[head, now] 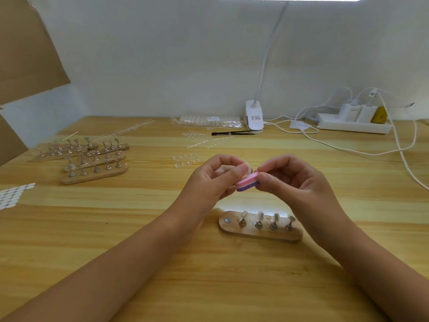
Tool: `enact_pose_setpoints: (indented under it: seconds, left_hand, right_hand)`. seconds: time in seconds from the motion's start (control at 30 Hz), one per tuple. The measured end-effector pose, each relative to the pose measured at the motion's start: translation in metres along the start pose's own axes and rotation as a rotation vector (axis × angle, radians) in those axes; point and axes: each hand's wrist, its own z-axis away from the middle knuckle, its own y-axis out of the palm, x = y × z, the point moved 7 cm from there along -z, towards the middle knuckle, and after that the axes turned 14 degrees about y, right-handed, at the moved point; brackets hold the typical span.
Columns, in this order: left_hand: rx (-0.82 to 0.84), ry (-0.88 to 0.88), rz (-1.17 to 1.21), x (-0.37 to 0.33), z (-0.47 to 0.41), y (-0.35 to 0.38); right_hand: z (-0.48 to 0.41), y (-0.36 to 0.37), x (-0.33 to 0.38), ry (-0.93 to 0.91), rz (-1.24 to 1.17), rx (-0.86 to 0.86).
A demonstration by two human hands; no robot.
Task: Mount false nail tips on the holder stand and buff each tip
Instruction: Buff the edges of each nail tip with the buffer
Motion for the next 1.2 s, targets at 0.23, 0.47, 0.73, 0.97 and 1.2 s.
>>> enact_pose_setpoints:
  seconds: [0.23,0.47,0.73,0.97,1.2]
  left_hand:
    - [-0.001,-0.014,0.002,0.001,0.000,-0.001]
    - [-0.002,-0.026,-0.010,0.001,0.001,0.001]
    - [-0.015,-0.017,-0.037,0.003,0.000,-0.002]
    - [-0.023,-0.036,-0.036,0.006,0.000,-0.003]
    - [-0.029,-0.028,0.016,0.007,0.000,-0.002]
  right_hand:
    - [0.000,-0.002,0.001,-0.002,-0.016,-0.011]
    - [0.000,-0.007,0.005,-0.015,-0.037,-0.049]
    - [0.001,-0.002,0.004,-0.002,-0.043,0.008]
    - [-0.001,-0.002,0.001,-0.001,0.009,-0.006]
    - [-0.002,-0.007,0.002,-0.020,-0.018,-0.052]
